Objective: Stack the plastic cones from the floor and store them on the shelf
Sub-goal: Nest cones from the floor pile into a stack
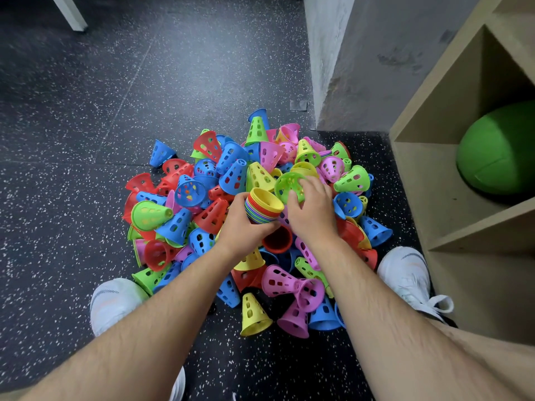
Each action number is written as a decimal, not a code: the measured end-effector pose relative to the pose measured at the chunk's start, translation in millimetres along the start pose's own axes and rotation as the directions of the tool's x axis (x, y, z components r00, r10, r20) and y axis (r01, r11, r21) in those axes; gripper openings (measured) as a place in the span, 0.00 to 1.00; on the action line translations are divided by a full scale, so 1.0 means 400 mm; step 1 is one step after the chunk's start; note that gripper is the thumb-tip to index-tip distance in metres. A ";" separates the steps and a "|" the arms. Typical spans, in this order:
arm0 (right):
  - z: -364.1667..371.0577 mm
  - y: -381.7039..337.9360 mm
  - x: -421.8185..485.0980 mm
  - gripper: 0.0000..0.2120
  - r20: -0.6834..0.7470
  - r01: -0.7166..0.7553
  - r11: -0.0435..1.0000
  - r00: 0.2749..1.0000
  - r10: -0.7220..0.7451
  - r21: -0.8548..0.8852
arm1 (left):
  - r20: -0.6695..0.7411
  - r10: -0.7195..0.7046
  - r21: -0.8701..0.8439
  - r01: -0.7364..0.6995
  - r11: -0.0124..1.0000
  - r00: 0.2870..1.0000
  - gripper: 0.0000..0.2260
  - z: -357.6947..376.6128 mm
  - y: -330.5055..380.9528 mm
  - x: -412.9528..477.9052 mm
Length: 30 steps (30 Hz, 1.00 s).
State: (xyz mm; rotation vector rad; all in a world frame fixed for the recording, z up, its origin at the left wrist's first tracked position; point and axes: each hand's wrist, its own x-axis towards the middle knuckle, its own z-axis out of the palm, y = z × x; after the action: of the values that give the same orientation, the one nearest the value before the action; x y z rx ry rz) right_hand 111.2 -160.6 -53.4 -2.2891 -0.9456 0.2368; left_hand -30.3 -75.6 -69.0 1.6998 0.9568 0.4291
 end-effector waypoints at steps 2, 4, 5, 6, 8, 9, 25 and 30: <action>-0.010 -0.008 0.005 0.28 -0.087 0.003 0.999 0.996 0.002 0.050 | 0.001 -0.004 -0.011 0.004 1.000 1.000 0.32 -0.005 0.001 -0.001; -0.022 -0.019 0.005 0.33 -0.149 0.010 0.996 0.989 0.003 0.087 | 0.005 -0.011 -0.034 0.011 0.999 1.000 0.31 -0.011 0.003 -0.002; -0.028 -0.027 0.004 0.33 -0.165 0.011 0.994 0.986 0.007 0.111 | 0.008 -0.006 -0.039 0.007 0.999 1.000 0.31 -0.013 0.005 -0.004; -0.030 -0.033 0.004 0.32 -0.175 0.011 0.990 0.985 0.013 0.138 | 0.009 -0.003 -0.040 0.003 0.999 1.000 0.31 -0.016 0.007 -0.006; -0.033 -0.051 0.002 0.32 -0.167 0.001 0.978 0.985 0.034 0.208 | 0.007 0.004 -0.042 -0.004 0.999 1.000 0.30 -0.023 0.010 -0.011; -0.034 -0.062 0.000 0.33 -0.151 -0.007 0.970 0.987 0.045 0.242 | 0.004 0.005 -0.043 -0.005 0.999 1.000 0.31 -0.027 0.011 -0.013; 0.035 -0.119 -0.050 0.39 0.239 -0.099 0.936 0.971 0.016 0.339 | -0.030 0.031 -0.033 -0.032 0.999 0.999 0.28 -0.076 0.020 -0.028; 0.058 -0.090 -0.009 0.13 0.062 -0.289 0.906 0.957 0.284 0.309 | -0.082 0.009 -0.035 -0.012 0.999 0.997 0.29 -0.078 0.000 -0.017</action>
State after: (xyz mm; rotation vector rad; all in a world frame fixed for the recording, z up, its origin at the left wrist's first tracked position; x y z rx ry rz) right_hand 79.1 -132.2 -49.0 -2.1183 -0.5265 0.4955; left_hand -56.1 -61.2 -56.8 1.6664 0.9940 0.5228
